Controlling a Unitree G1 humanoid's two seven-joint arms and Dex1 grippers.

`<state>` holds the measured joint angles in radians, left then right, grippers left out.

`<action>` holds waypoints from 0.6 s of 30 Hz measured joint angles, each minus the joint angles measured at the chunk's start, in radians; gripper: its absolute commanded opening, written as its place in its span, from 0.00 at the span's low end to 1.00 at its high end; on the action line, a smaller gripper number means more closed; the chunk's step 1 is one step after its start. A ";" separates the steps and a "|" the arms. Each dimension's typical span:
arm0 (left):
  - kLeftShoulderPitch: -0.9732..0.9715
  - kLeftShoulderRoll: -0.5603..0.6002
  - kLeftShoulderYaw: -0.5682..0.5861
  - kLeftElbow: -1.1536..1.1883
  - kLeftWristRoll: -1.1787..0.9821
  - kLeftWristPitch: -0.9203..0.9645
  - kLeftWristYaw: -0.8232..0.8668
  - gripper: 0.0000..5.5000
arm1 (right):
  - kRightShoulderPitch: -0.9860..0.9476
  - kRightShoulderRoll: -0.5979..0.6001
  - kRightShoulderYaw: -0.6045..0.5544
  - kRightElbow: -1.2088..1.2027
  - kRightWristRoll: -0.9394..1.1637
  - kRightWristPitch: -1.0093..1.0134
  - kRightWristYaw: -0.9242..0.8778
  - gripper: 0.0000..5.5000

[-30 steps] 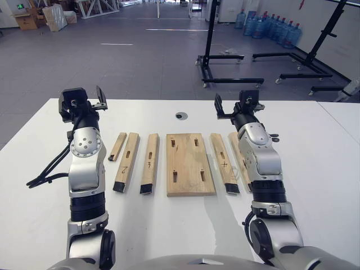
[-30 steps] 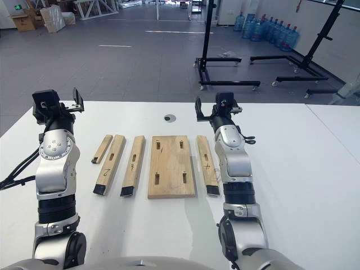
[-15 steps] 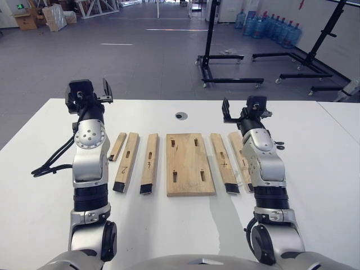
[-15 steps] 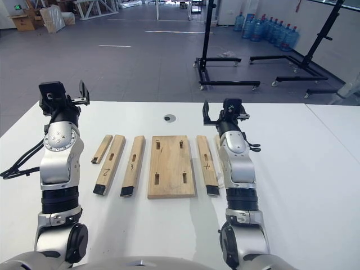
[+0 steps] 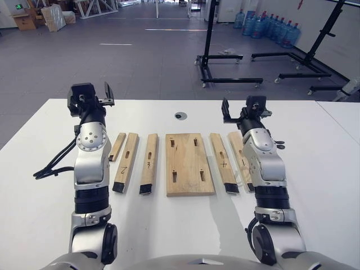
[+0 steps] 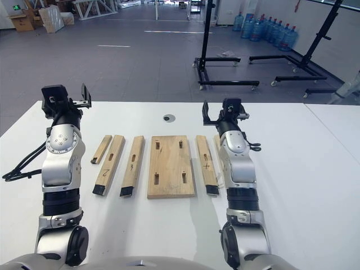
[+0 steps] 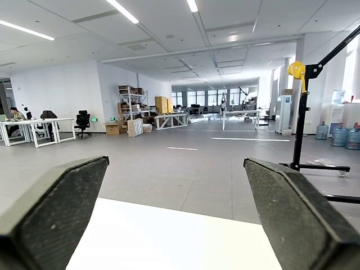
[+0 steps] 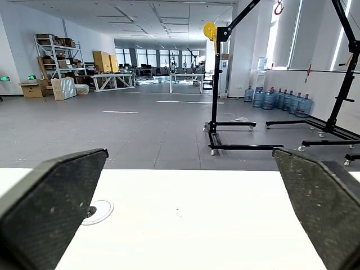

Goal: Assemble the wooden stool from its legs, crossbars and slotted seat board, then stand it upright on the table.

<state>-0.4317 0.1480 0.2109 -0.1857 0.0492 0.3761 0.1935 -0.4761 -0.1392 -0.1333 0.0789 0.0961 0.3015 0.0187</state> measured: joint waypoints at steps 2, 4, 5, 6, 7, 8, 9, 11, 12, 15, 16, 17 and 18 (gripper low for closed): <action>0.026 -0.003 0.013 -0.014 0.000 0.003 0.007 0.80 | -0.033 0.000 0.012 0.029 0.000 -0.002 0.008 0.98; 0.041 0.001 0.022 -0.018 0.000 0.011 0.005 0.80 | -0.055 0.004 0.022 0.034 0.000 -0.013 0.009 0.98; 0.040 0.012 0.022 -0.018 0.000 0.011 0.001 0.80 | -0.056 0.009 0.025 0.035 -0.001 -0.021 0.009 0.98; 0.038 0.020 0.022 -0.018 0.000 0.011 -0.003 0.80 | -0.055 0.013 0.026 0.039 -0.002 -0.021 0.009 0.98; 0.033 0.023 0.023 -0.017 0.001 0.012 -0.006 0.80 | -0.053 0.013 0.027 0.046 -0.006 -0.021 0.011 0.98; 0.026 0.025 0.022 -0.015 0.000 0.012 -0.007 0.80 | -0.049 0.009 0.029 0.050 -0.014 -0.021 0.015 0.98; 0.019 0.026 0.020 -0.011 0.000 0.012 -0.007 0.80 | -0.040 -0.007 0.030 0.053 -0.018 -0.021 0.031 0.98; 0.003 0.026 0.015 0.001 0.000 0.012 -0.011 0.80 | -0.016 -0.074 0.001 0.058 -0.016 -0.019 0.067 0.98; -0.004 0.026 0.014 0.006 0.000 0.012 -0.015 0.80 | -0.008 -0.109 -0.027 0.061 -0.011 -0.014 0.086 0.98; -0.012 0.028 0.017 0.031 -0.015 0.011 -0.035 0.80 | 0.052 -0.281 -0.118 0.081 0.019 0.032 0.187 0.98; -0.011 0.028 0.019 0.038 -0.026 0.011 -0.040 0.80 | 0.073 -0.317 -0.141 0.096 0.026 0.041 0.213 0.98; -0.010 0.028 0.023 0.038 -0.034 0.011 -0.046 0.80 | 0.086 -0.339 -0.152 0.122 0.034 0.046 0.243 0.98; -0.007 0.028 0.022 0.038 -0.041 0.011 -0.059 0.80 | 0.100 -0.360 -0.154 0.154 0.043 0.046 0.271 0.98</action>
<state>-0.4388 0.1756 0.2332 -0.1480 0.0083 0.3875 0.1350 -0.3758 -0.4994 -0.2874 0.2331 0.1386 0.3473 0.2901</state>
